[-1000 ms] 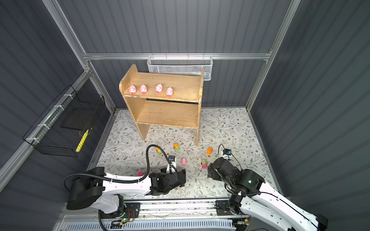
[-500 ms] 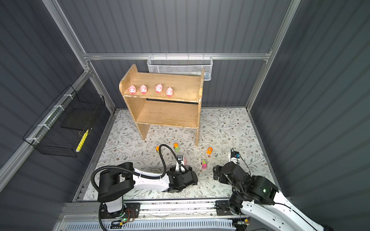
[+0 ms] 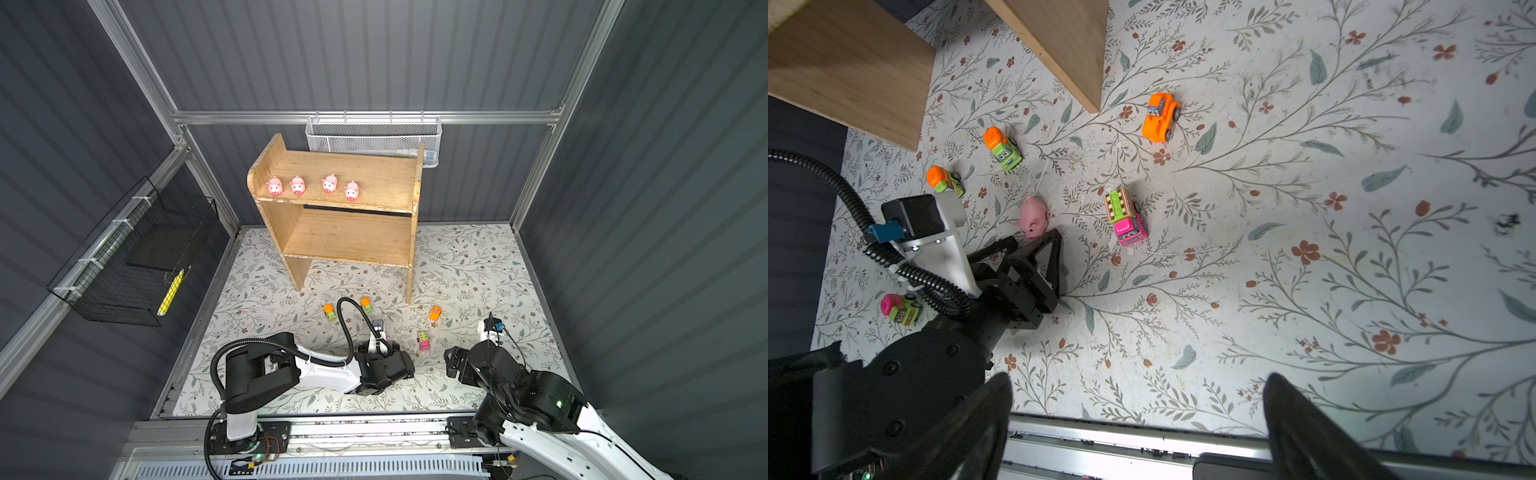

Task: Place and organize the plastic toys onto the shelf
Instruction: 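Move the left gripper over the pig while the right gripper draws back, then close the left gripper on the pink pig and lift it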

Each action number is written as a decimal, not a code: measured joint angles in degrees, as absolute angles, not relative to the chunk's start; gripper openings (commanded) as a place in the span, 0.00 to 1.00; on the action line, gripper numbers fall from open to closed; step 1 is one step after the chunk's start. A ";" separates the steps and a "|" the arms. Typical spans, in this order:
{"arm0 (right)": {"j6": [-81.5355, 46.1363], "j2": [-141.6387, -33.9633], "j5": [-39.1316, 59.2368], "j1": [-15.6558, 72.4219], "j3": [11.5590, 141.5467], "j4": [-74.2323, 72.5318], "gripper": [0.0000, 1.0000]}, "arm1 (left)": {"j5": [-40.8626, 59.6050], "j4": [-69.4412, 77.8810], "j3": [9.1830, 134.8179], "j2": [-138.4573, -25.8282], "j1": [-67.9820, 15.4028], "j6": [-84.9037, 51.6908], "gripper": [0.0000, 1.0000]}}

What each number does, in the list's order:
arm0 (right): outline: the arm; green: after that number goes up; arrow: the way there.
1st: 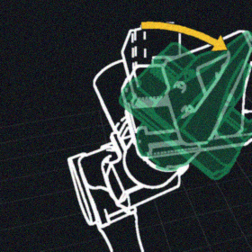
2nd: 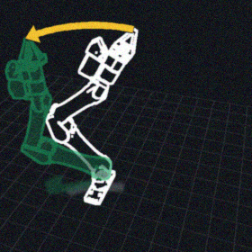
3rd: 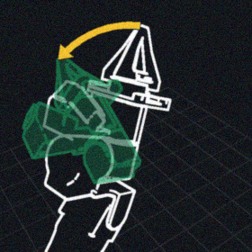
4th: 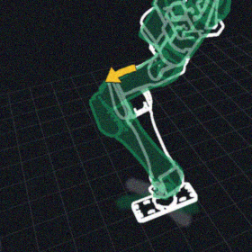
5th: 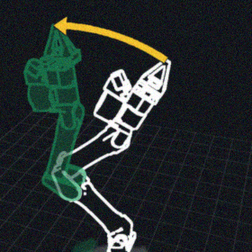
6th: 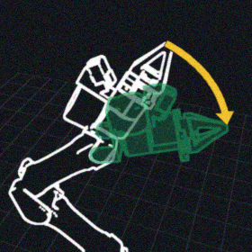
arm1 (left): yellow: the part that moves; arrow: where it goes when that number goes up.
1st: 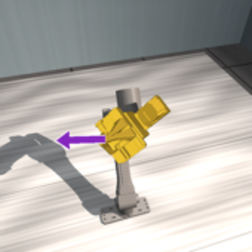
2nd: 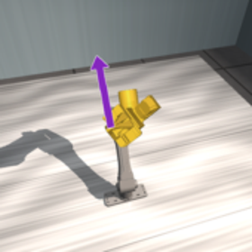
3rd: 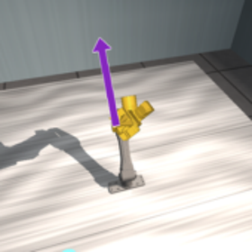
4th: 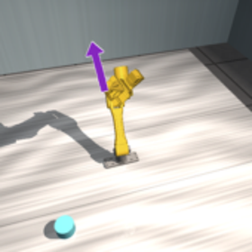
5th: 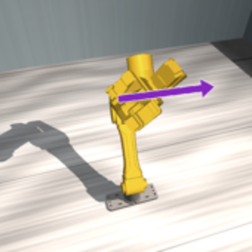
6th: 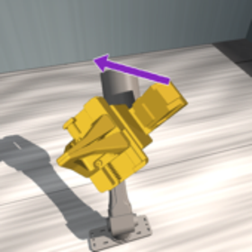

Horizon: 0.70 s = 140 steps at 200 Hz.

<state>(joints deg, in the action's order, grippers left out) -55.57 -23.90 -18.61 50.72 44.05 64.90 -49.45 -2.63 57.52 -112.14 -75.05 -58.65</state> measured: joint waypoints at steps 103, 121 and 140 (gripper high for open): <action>-56.16 -23.88 -17.58 50.72 44.05 64.86 0.95 | -51.31 2.04 58.13 -114.39 -73.01 -53.87 0.58; -56.29 -23.79 -17.28 50.72 44.05 64.86 0.96 | -52.49 2.74 58.13 -115.04 -72.79 -53.32 0.48; -56.49 -23.31 -16.99 50.72 44.05 64.88 0.96 | -52.97 2.85 58.13 -115.22 -72.75 -53.01 0.39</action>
<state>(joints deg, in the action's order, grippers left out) -56.49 -23.31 -16.99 50.72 44.05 64.88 -52.97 2.85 58.13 -115.22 -72.75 -53.01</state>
